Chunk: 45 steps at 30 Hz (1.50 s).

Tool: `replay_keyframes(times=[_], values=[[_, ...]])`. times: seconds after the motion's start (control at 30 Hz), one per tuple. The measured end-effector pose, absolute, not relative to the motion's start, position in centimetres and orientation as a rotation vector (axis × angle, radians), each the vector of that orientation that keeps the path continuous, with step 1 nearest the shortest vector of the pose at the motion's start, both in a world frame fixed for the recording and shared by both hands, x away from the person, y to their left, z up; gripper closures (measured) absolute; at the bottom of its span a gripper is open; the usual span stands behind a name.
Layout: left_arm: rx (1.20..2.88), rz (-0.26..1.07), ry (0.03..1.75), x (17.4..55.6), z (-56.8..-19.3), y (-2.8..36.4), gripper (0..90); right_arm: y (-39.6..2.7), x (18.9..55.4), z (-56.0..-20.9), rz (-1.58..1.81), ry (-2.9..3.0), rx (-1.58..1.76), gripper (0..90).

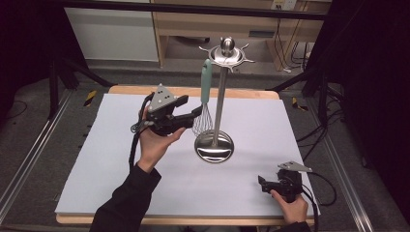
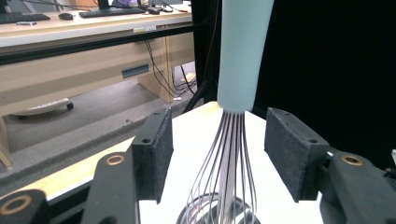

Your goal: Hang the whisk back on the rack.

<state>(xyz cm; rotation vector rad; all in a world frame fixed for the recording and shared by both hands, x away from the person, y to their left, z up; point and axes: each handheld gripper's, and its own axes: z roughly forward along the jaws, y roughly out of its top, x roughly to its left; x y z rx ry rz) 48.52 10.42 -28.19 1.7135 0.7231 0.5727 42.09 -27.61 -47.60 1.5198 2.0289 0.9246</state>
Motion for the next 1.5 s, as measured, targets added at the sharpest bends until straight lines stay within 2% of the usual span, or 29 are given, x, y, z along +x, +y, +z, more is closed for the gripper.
replay_keyframes(times=[0.47,1.27,1.5], values=[[1.771,0.570,0.723,46.2,-32.0,11.9,36.5,-27.6,41.9,-47.5,0.932,2.025,1.514,7.4],[1.834,0.548,0.874,44.9,-39.4,17.0,32.2,-27.7,41.6,-47.5,0.931,2.015,1.528,7.2],[1.839,0.557,0.966,44.7,-41.6,19.4,30.9,-27.9,41.5,-47.5,0.931,2.009,1.538,7.2]])
